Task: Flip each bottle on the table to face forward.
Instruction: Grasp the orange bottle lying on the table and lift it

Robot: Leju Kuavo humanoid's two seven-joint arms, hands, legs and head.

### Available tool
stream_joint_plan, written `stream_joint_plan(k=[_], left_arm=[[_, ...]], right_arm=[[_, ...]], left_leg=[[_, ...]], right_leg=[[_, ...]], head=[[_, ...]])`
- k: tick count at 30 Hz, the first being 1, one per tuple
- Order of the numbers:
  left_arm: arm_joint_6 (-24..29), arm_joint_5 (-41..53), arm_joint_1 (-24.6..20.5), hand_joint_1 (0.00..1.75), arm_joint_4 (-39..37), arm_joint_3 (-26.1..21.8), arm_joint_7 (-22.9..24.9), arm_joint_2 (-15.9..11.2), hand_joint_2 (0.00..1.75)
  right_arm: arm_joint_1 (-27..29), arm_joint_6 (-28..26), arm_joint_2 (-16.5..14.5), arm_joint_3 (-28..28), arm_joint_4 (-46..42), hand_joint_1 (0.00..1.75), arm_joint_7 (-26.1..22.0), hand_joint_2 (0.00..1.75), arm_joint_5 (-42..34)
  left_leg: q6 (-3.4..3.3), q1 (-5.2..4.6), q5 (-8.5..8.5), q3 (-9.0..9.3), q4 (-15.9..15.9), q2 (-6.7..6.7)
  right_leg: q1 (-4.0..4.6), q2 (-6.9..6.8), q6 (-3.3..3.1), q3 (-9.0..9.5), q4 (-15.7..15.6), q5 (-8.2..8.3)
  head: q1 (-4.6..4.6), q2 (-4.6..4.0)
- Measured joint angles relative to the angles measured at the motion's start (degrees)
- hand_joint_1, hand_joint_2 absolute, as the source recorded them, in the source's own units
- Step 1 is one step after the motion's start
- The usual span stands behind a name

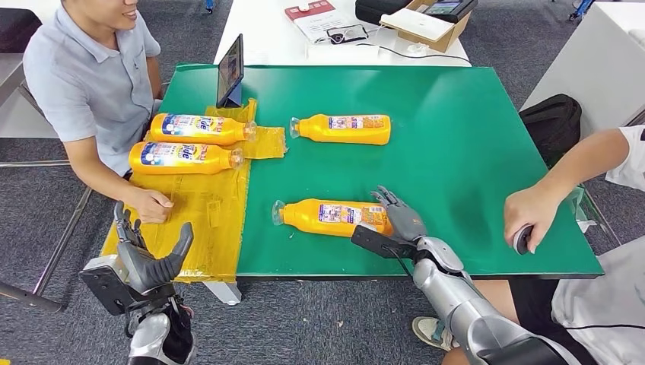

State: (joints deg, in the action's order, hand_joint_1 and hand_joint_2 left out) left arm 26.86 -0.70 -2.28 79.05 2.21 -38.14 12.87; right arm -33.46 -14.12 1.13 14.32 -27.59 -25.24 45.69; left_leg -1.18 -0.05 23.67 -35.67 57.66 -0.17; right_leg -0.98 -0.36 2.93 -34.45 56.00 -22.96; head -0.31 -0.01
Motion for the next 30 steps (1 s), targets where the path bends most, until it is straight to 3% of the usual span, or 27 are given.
stream_joint_plan(k=[5,9,18,26,30], left_arm=[[0.0,0.0,-0.01,0.0,-0.21,0.0,0.0,0.0,1.75],[-0.08,-0.29,-0.01,0.0,-0.21,-0.01,0.02,0.0,1.75],[-1.71,-3.45,-0.09,0.0,-0.49,-0.28,1.61,-0.02,1.75],[-4.23,-6.43,-1.01,0.0,-1.61,-0.82,2.66,-0.25,1.75],[-4.82,-6.41,-1.43,0.0,-2.06,-0.9,2.24,-0.43,1.75]], right_arm=[[-0.04,0.07,-0.01,0.0,0.1,0.06,0.0,1.75,0.01],[-0.57,2.72,0.0,0.29,0.38,1.75,0.67,1.75,0.08],[-3.04,9.18,-0.09,1.77,1.56,1.75,2.04,1.75,-1.4],[-3.99,15.19,-1.98,3.85,2.05,1.75,-0.77,1.75,-3.61],[-3.55,17.59,-2.45,5.44,2.08,1.75,-4.47,1.75,-6.57]], left_leg=[[0.0,0.0,0.0,0.01,0.0,0.0],[0.0,0.0,0.0,0.03,0.0,0.01],[0.01,0.02,0.0,0.14,0.0,0.15],[0.02,0.09,0.01,0.29,0.0,0.28],[0.02,0.11,0.01,0.29,0.0,0.28]], right_leg=[[0.0,0.0,0.0,0.01,0.0,0.0],[0.0,0.01,0.0,0.01,0.0,0.01],[0.02,0.04,-0.15,0.05,0.0,0.1],[0.09,0.18,-0.17,0.15,0.0,0.11],[0.11,0.18,-0.17,0.16,0.0,0.11]], head=[[0.0,0.01],[0.01,0.01],[0.01,0.0],[0.02,0.0],[0.02,0.01]])
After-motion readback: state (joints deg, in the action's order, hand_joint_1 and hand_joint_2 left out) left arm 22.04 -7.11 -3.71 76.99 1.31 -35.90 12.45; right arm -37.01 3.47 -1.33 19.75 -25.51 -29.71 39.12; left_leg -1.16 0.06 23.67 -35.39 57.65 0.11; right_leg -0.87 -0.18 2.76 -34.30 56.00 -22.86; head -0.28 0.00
